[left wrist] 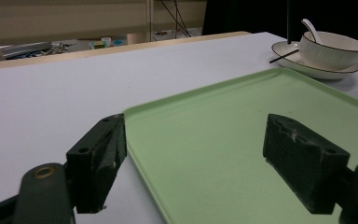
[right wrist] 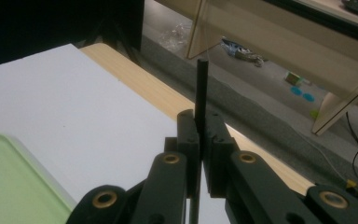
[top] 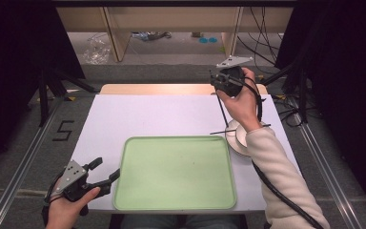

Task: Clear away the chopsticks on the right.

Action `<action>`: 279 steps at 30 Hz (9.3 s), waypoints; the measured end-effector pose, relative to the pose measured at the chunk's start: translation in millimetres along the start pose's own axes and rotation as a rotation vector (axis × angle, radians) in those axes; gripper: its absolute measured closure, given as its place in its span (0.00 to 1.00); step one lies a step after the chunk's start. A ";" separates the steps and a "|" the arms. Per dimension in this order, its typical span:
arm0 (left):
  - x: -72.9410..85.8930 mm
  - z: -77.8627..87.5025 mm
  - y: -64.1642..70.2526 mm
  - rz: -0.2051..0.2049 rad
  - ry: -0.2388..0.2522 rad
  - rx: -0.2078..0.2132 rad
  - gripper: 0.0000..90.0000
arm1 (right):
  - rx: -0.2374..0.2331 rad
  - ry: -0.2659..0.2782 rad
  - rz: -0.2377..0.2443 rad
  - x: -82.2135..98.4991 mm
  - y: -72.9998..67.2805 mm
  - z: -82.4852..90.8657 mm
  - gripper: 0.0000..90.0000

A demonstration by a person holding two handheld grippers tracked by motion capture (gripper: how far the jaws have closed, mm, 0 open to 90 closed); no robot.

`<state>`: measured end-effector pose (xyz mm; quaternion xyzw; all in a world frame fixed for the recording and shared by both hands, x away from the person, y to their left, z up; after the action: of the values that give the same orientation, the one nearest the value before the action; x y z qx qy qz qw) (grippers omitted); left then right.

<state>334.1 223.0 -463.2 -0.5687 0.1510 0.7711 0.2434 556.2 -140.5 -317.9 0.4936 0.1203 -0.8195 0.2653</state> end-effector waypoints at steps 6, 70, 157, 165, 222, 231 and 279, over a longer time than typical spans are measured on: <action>0.0 0.1 0.0 0.000 -0.001 0.000 0.24 | 0.014 0.005 -0.062 -1.8 -2.0 9.1 0.98; -1.1 0.3 1.1 -0.006 0.005 0.005 0.24 | 0.148 -0.871 -0.689 163.8 -15.0 -25.8 0.98; -0.4 -0.4 1.0 -0.003 0.001 0.004 0.24 | 0.086 -0.139 0.655 85.0 0.1 -22.5 0.98; -0.3 -0.3 0.9 -0.004 0.001 0.005 0.24 | 0.036 -0.044 0.508 73.1 1.8 -12.3 0.98; -0.5 0.1 0.6 -0.002 0.001 0.004 0.24 | -0.002 -0.091 -0.356 55.0 0.0 19.0 0.98; -0.4 0.0 0.8 -0.002 0.001 0.006 0.24 | 0.032 -0.231 -0.450 69.1 3.7 13.8 0.98; -1.0 0.6 0.4 -0.005 0.005 0.006 0.24 | 0.142 -0.804 -0.650 153.3 -7.8 -23.8 0.98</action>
<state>333.6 222.8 -462.1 -0.5702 0.1524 0.7686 0.2469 512.6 -171.6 -463.7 0.0940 0.1002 -0.9905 -0.0114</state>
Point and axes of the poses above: each handheld gripper's, and its own axes: z roughly backward along the jaws, x roughly out of its underside, y roughly to its right, the point moved 6 cm from there along -z, roughly forward along the jaws, and after that the axes turned 8 degrees about -z, right-handed, at the moved point
